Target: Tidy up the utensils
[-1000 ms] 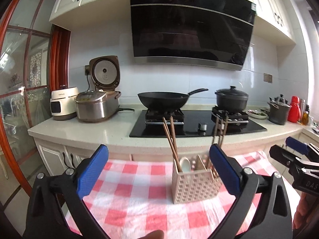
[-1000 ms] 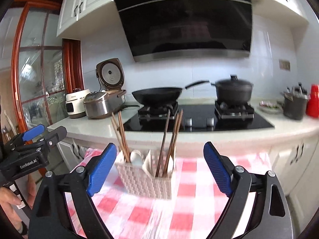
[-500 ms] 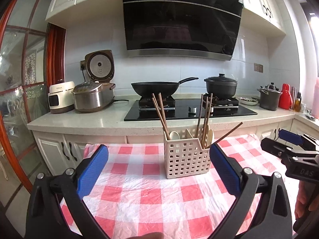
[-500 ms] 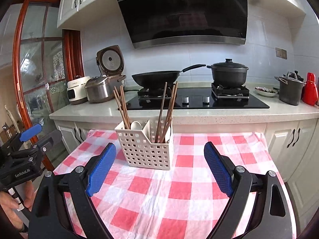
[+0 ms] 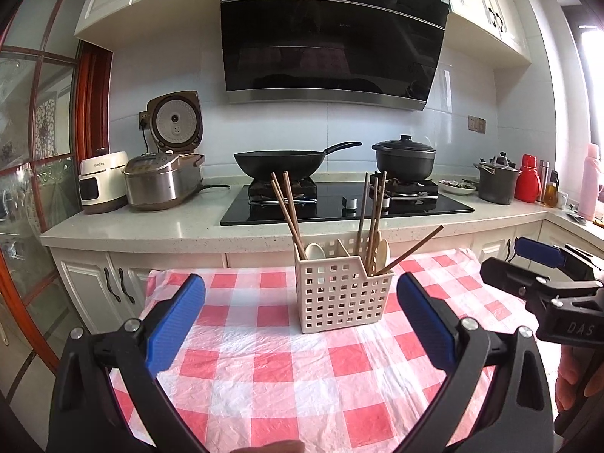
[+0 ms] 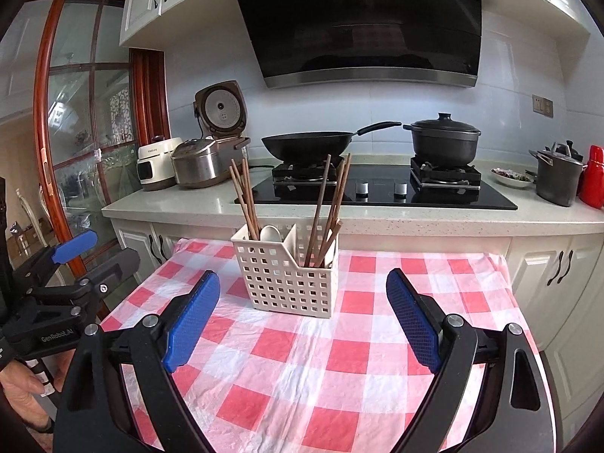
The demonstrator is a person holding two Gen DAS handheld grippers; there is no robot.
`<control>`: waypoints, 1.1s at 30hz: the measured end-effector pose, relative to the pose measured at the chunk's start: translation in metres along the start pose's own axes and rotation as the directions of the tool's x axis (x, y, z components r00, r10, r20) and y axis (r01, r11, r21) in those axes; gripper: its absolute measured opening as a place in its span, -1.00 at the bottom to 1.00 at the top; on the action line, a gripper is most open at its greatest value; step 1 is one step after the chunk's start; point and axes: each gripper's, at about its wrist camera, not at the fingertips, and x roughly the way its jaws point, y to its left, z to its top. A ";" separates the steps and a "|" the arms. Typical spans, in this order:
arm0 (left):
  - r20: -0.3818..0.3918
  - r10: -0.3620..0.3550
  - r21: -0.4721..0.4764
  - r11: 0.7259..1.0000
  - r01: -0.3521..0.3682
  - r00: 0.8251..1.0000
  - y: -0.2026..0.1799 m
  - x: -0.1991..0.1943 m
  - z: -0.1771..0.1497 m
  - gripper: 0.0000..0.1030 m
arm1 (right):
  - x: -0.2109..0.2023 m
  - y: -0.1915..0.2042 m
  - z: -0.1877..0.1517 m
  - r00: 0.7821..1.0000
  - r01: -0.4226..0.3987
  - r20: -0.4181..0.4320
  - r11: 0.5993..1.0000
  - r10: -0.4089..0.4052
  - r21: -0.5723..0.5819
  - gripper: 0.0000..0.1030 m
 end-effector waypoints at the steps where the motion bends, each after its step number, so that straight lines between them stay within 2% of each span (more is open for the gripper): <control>1: 0.000 -0.002 0.001 1.000 0.002 1.000 0.000 0.000 0.000 0.91 | 0.000 0.001 0.000 1.000 0.000 0.001 1.000 0.000 -0.003 0.64; 33: -0.025 -0.032 -0.003 0.999 0.032 0.999 0.000 0.000 -0.005 0.91 | 0.004 0.003 -0.002 1.000 0.014 -0.014 1.000 -0.014 -0.009 0.64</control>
